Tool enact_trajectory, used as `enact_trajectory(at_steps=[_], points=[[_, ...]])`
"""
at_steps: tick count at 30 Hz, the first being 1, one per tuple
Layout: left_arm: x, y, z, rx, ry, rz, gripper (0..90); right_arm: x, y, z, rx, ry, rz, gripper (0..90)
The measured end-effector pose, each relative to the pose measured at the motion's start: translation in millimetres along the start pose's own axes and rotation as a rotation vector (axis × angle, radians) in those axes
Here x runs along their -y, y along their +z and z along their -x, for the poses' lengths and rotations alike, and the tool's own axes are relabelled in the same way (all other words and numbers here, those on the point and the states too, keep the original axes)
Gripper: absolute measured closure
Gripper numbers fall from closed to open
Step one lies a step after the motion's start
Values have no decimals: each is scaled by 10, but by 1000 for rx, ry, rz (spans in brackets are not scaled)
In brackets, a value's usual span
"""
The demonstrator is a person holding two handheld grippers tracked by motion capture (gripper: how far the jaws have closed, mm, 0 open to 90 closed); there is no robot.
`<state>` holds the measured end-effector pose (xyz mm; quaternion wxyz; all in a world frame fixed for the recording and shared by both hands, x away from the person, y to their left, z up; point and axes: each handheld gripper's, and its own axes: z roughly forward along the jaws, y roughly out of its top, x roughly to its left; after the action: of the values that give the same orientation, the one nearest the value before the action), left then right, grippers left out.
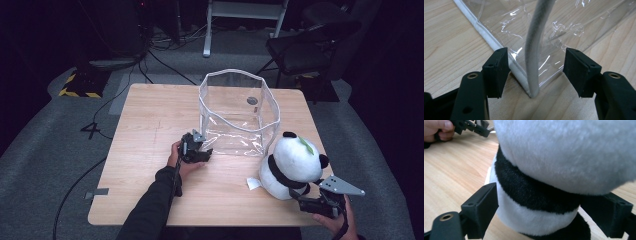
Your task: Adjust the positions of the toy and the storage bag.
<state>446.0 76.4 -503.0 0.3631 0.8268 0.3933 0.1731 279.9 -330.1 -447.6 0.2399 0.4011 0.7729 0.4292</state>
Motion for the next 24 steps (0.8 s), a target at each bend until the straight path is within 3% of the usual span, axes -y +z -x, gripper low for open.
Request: enact_trajectory(at_steps=[1, 2, 4, 5, 6, 7, 9, 14, 21, 24], points=[[-4, 4, 10, -8, 3, 4, 392, -1, 9, -6, 7, -2, 3, 152], [-10, 3, 26, -7, 15, 6, 500, -3, 17, -20, 25, -14, 0, 151], [-22, -11, 48, -20, 31, 12, 544, -8, 17, -24, 26, -20, 2, 151], [-21, -17, 44, -22, 28, 12, 645, -24, 12, -23, 28, -18, 11, 152], [-17, -21, 34, -11, 31, 17, 645, -24, 12, -23, 28, -18, 11, 152], [-14, -31, 17, -3, 37, 17, 712, -45, 10, -10, 23, -10, 16, 152], [-10, -42, 3, 3, 41, 16, 754, -64, 2, -9, 35, -8, 34, 157], [1, -80, -32, 9, 70, 5, 821, -134, -4, -37, 52, -18, 76, 158], [50, -161, -107, 41, 89, -3, 861, -156, 113, -70, 85, -23, 44, 141], [88, -213, -153, 51, 78, -8, 862, -158, 119, -66, 92, -25, 42, 201]])
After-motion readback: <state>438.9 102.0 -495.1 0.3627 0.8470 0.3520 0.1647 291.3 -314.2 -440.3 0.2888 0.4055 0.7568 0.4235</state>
